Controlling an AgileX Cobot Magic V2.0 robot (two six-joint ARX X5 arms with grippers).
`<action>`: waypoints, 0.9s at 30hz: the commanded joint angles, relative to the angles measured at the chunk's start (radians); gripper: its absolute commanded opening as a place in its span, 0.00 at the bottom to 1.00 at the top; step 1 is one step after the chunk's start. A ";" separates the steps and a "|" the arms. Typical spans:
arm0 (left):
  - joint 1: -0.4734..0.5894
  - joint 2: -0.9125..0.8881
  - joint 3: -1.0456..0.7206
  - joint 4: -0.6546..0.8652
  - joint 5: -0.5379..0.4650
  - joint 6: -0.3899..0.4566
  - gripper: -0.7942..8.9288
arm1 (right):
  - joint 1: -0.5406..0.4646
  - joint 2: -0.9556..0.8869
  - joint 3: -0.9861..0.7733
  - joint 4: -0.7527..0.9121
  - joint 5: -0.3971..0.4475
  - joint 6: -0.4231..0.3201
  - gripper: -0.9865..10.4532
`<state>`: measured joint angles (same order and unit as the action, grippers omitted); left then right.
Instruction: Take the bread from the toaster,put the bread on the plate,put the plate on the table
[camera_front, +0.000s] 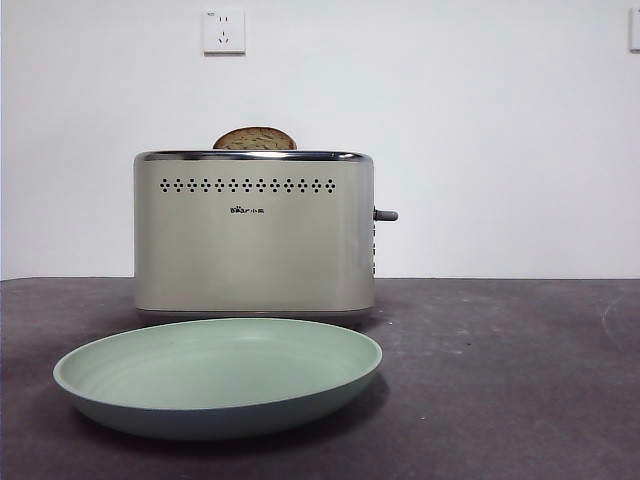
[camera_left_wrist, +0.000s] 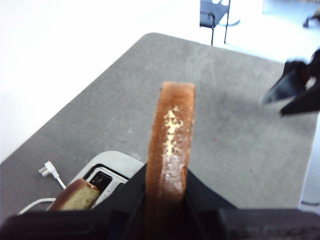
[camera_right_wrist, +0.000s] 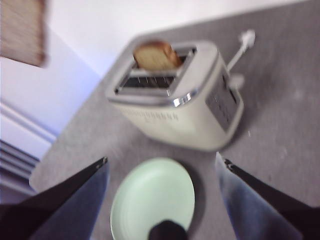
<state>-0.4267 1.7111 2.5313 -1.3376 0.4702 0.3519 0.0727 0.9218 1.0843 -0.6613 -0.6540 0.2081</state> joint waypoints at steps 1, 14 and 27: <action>0.001 -0.025 -0.004 -0.056 0.005 -0.084 0.07 | 0.010 0.035 0.003 -0.061 0.003 -0.066 0.40; 0.001 -0.228 -0.371 -0.053 0.004 -0.084 0.07 | 0.153 0.281 0.003 -0.109 0.032 -0.124 0.41; 0.023 -0.811 -1.218 0.381 -0.165 -0.333 0.07 | 0.282 0.502 0.003 -0.053 0.153 -0.148 0.41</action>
<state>-0.4072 0.9360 1.3621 -0.9764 0.3145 0.0902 0.3500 1.4048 1.0847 -0.7204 -0.5060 0.0776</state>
